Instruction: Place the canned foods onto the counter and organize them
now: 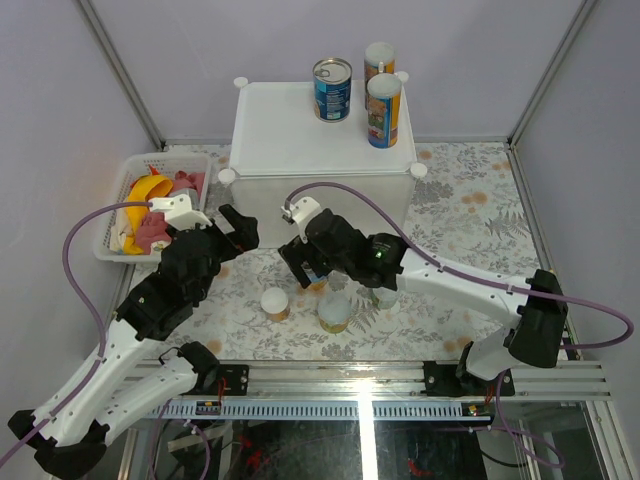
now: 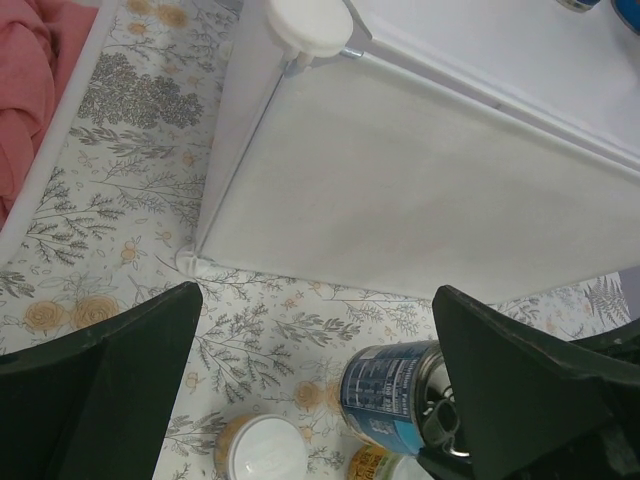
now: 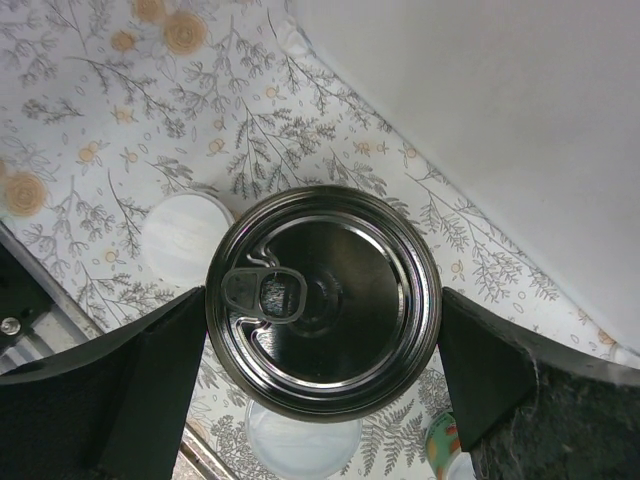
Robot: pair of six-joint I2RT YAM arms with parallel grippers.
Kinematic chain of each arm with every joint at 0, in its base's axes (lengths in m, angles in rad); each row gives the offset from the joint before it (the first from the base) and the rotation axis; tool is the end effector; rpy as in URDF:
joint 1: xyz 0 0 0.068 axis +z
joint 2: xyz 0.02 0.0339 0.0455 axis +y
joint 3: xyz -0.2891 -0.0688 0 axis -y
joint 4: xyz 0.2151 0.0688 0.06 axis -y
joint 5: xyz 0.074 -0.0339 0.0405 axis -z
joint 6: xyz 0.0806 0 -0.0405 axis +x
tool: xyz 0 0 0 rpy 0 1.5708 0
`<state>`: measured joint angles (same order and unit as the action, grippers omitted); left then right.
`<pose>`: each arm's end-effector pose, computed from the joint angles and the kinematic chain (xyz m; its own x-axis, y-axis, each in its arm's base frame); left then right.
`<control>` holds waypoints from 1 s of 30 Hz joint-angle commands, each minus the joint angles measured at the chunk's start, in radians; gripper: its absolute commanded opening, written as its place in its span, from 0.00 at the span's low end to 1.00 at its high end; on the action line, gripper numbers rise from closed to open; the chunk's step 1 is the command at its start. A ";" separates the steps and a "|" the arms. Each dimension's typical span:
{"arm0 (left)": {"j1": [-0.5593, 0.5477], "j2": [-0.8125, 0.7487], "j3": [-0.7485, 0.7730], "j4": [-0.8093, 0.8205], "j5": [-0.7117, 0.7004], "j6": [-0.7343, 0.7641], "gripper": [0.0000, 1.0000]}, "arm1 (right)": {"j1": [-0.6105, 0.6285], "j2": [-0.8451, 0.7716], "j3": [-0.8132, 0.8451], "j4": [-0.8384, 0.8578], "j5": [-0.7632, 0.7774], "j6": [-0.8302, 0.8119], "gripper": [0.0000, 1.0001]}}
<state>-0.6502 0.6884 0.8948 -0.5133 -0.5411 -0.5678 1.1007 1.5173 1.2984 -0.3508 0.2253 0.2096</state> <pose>0.1297 -0.0465 0.3567 -0.2716 -0.3726 -0.8874 -0.0214 0.9241 -0.3815 0.1773 0.3092 0.3318 -0.4021 -0.3436 -0.8487 -0.7158 0.6960 0.0573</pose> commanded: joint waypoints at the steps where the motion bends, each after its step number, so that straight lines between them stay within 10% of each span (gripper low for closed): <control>1: -0.005 -0.010 -0.013 0.062 -0.032 0.003 1.00 | 0.014 -0.080 0.192 0.052 0.037 -0.036 0.00; 30: -0.006 0.023 0.034 0.159 0.002 0.104 1.00 | 0.017 0.211 1.125 -0.284 0.155 -0.215 0.00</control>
<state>-0.6502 0.7017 0.8890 -0.4438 -0.5491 -0.5213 1.1099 1.7245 2.2822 -0.7593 0.2947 0.0727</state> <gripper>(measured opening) 0.996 0.927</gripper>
